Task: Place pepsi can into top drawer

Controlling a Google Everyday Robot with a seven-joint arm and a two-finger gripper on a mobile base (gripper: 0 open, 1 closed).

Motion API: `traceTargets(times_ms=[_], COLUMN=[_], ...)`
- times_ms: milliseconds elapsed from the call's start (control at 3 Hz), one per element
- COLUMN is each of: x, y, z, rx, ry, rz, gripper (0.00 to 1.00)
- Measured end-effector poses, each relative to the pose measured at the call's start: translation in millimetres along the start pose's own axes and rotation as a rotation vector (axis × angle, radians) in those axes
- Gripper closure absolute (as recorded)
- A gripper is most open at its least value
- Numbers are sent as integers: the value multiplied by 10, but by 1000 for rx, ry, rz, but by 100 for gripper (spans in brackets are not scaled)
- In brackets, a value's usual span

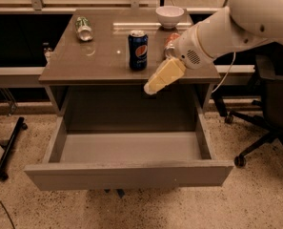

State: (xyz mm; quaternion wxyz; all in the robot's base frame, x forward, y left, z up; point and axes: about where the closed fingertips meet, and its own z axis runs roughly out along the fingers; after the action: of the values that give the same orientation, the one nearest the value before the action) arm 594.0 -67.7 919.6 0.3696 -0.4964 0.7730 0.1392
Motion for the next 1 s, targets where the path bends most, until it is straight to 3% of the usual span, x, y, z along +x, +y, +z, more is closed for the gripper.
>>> traceTargets(times_ms=[667, 1000], x=[-58, -218], y=[-19, -110], z=[92, 239], rx=[8, 35], ry=[-25, -103], rz=[5, 37], gripper=[0, 0])
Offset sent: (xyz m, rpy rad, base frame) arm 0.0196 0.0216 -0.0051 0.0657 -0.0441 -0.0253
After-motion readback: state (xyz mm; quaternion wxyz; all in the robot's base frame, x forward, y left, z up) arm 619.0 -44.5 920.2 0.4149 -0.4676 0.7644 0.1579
